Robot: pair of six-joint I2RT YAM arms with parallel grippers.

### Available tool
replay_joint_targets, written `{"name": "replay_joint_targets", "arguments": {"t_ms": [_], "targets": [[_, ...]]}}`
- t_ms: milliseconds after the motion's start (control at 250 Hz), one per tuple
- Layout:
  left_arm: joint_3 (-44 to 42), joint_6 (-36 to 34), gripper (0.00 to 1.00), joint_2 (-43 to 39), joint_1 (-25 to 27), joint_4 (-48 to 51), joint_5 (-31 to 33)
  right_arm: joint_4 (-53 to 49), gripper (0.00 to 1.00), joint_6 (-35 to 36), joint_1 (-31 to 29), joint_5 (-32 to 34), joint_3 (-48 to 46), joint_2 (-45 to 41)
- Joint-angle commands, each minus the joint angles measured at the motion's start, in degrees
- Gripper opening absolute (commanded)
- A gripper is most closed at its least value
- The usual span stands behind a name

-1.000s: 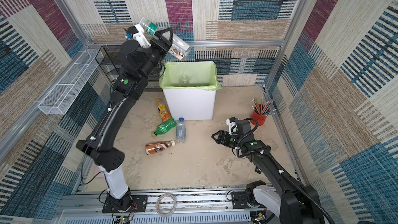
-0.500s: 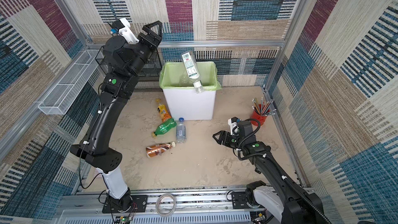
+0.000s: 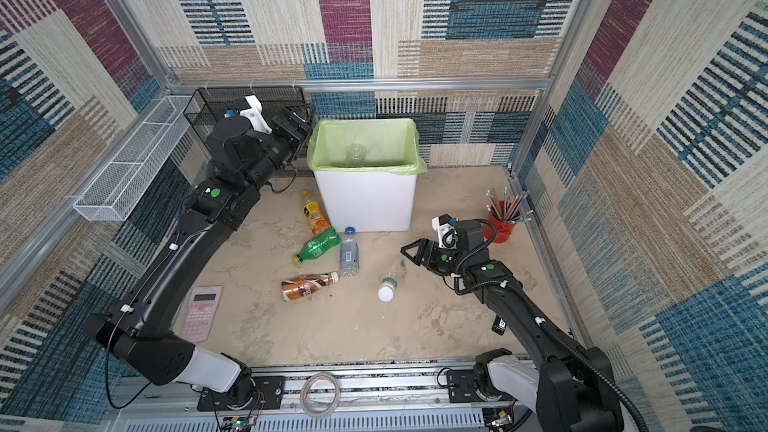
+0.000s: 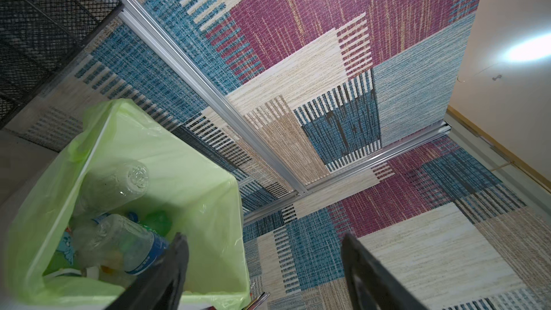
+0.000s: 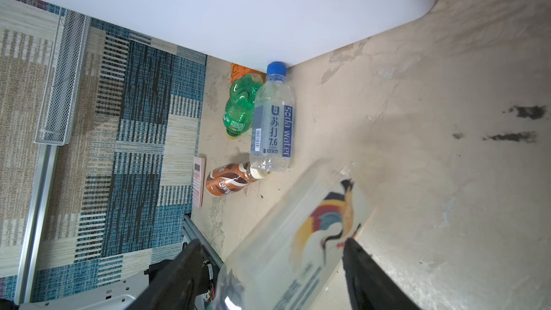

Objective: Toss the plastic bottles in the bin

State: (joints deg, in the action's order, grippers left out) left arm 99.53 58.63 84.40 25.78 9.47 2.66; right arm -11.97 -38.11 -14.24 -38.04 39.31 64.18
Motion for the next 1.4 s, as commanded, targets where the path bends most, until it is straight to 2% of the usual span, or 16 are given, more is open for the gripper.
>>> {"name": "replay_joint_targets", "arguments": {"t_ms": [0,184,416,648,896,1168,1396], "targets": [[-5.17,2.18,0.81,-3.93,-0.54,-1.05,-0.43,2.08,0.76,0.15,-0.17,-1.27,1.56,1.18],[-14.70,3.74,0.80,-11.38,-1.74,1.13,-0.02,-3.56,0.77,3.64,-0.95,0.45,2.35,2.47],[-24.59,6.58,0.79,-19.57,-2.93,4.95,0.05,-16.12,0.77,7.73,-4.46,7.36,4.02,3.70],[-31.56,9.99,0.77,-27.08,-3.10,10.29,0.53,-22.23,0.81,7.27,-10.60,10.89,2.80,1.49],[-35.32,10.59,0.77,-33.36,-3.23,15.33,0.86,-23.37,0.83,4.33,-16.60,16.43,-0.98,0.74],[-38.40,14.22,0.77,-35.31,-4.87,15.29,-8.41,-20.33,0.83,1.04,-26.14,22.13,2.31,9.17],[-42.00,16.15,0.77,-41.07,-5.21,17.45,-10.86,-23.52,0.85,-0.56,-31.71,27.14,7.58,13.45]]}}
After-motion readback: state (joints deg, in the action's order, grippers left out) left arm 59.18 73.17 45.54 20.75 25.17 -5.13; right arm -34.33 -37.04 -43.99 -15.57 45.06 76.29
